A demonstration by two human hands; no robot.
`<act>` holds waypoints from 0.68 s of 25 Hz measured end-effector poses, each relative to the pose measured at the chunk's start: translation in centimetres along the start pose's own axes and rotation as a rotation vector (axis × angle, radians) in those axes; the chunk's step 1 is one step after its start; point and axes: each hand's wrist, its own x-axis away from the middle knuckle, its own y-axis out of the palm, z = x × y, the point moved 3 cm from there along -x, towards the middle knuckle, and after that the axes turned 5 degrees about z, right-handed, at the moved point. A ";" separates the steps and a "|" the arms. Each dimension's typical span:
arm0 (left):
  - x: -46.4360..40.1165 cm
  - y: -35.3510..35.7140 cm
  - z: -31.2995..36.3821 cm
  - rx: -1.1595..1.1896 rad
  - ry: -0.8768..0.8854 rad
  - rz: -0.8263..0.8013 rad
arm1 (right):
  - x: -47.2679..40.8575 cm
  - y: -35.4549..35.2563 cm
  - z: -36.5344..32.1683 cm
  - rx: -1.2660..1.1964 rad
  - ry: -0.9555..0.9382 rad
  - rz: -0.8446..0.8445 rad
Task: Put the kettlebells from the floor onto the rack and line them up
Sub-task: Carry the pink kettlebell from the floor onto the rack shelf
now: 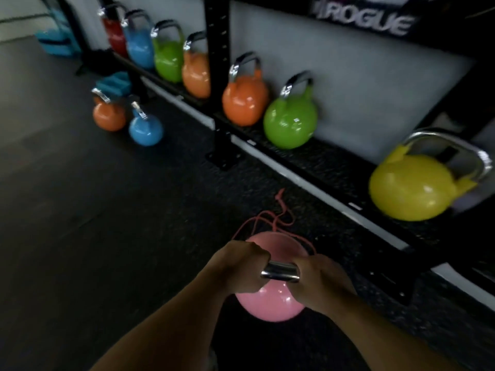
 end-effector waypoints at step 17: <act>-35.2 -13.8 -3.1 -0.120 0.392 0.291 | -22.3 -15.0 14.4 -0.001 0.269 0.425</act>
